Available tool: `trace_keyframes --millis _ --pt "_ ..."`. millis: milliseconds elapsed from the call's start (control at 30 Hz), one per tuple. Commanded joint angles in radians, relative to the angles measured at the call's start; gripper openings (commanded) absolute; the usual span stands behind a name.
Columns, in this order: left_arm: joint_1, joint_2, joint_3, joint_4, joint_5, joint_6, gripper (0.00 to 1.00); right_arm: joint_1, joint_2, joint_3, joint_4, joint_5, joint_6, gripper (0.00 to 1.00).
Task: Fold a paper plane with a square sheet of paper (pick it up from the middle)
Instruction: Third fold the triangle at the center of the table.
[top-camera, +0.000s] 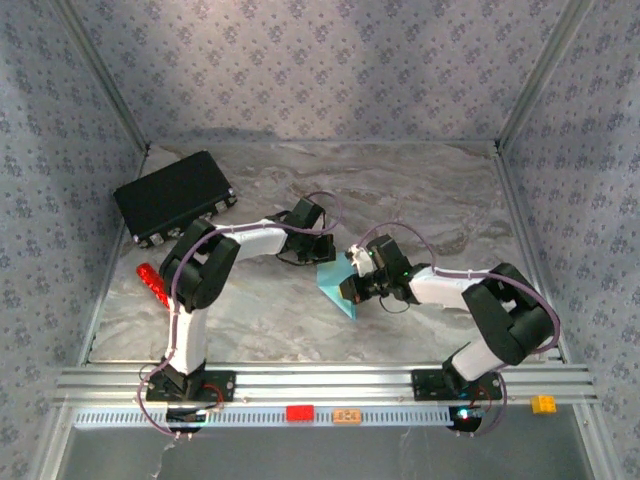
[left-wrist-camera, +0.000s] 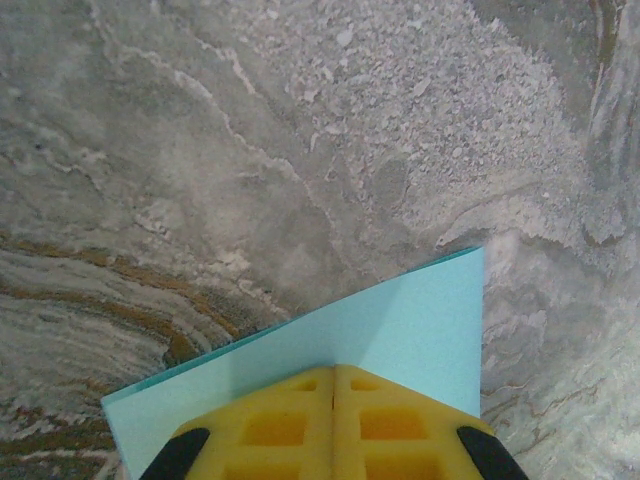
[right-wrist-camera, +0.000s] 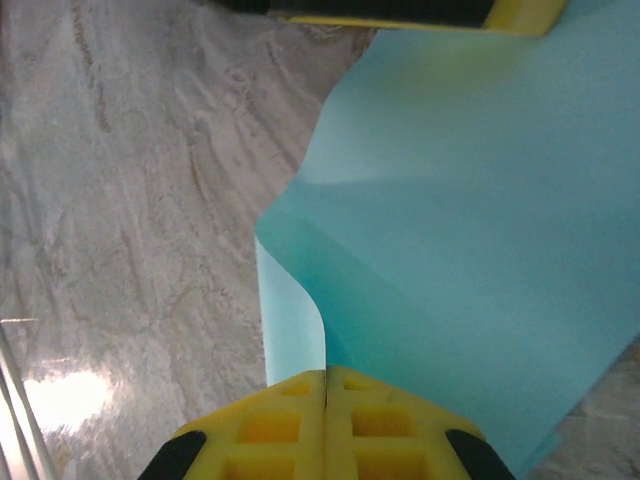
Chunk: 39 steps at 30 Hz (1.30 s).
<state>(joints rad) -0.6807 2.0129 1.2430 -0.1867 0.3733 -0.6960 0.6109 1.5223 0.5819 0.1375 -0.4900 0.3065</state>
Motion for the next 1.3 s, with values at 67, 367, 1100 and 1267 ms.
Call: trace_keyframes --millis 67,367,1100,1267 --pt "-0.004 0.037 -0.011 -0.054 -0.031 0.014 0.06 -0.013 0.012 0.030 -0.033 0.075 -0.005 0.04" --pt "-0.004 0.031 -0.013 -0.056 -0.031 0.012 0.05 -0.017 0.016 0.036 -0.058 0.052 -0.007 0.04" --pt "-0.004 0.029 -0.016 -0.054 -0.028 0.004 0.05 -0.001 0.057 0.062 -0.090 0.059 -0.006 0.05" --pt "-0.004 0.029 -0.017 -0.054 -0.030 0.003 0.05 -0.001 0.054 0.060 -0.091 0.059 -0.003 0.05"
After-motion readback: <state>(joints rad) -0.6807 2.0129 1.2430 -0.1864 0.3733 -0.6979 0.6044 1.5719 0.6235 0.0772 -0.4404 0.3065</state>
